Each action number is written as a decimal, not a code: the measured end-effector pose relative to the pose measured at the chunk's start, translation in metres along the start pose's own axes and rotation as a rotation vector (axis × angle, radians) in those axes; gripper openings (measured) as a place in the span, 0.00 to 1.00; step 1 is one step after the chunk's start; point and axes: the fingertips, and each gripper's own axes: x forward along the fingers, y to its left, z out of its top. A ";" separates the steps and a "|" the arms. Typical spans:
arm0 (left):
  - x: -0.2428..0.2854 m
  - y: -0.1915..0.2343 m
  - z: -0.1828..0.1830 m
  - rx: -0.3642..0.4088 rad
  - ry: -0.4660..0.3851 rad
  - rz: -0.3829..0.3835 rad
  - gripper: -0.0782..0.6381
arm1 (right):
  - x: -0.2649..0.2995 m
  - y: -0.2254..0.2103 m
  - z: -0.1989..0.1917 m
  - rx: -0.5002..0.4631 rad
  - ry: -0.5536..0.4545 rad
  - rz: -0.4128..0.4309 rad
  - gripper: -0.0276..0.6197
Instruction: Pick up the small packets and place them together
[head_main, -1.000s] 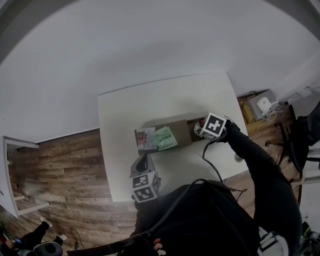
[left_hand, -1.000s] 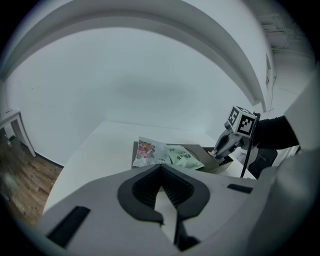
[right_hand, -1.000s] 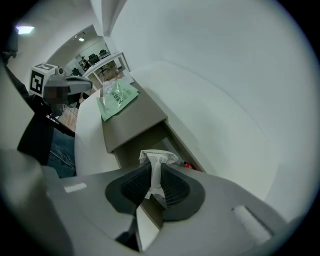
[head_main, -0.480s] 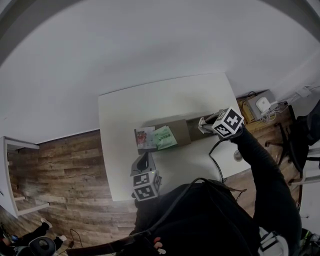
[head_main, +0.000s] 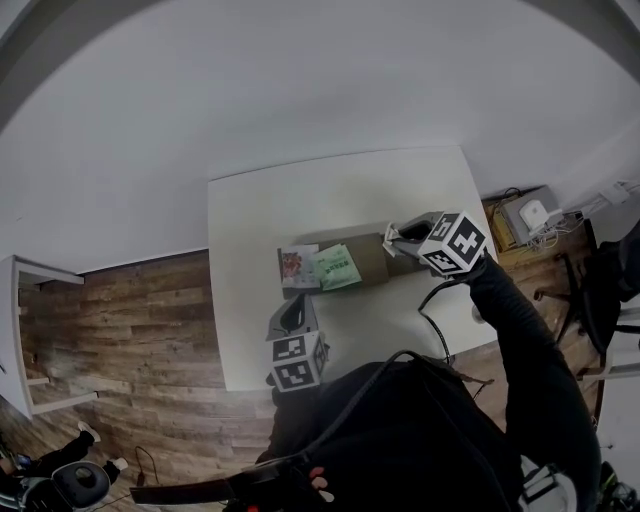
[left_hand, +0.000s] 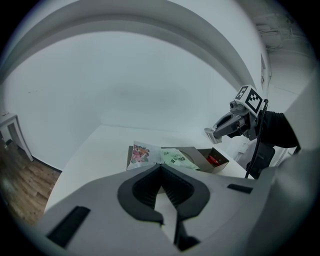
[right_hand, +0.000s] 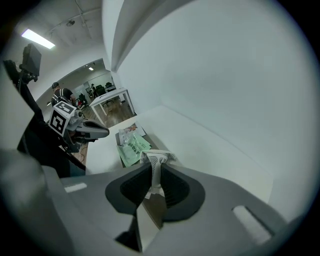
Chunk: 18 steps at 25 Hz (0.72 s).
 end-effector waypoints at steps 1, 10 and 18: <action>-0.001 -0.001 0.000 -0.001 0.002 -0.001 0.11 | 0.004 0.003 0.004 -0.006 -0.003 0.005 0.13; -0.006 0.001 0.004 0.002 -0.004 0.008 0.11 | 0.050 0.030 0.016 -0.056 0.046 0.045 0.13; -0.008 -0.008 0.007 0.010 -0.018 -0.007 0.11 | 0.076 0.035 0.014 -0.188 0.188 0.010 0.13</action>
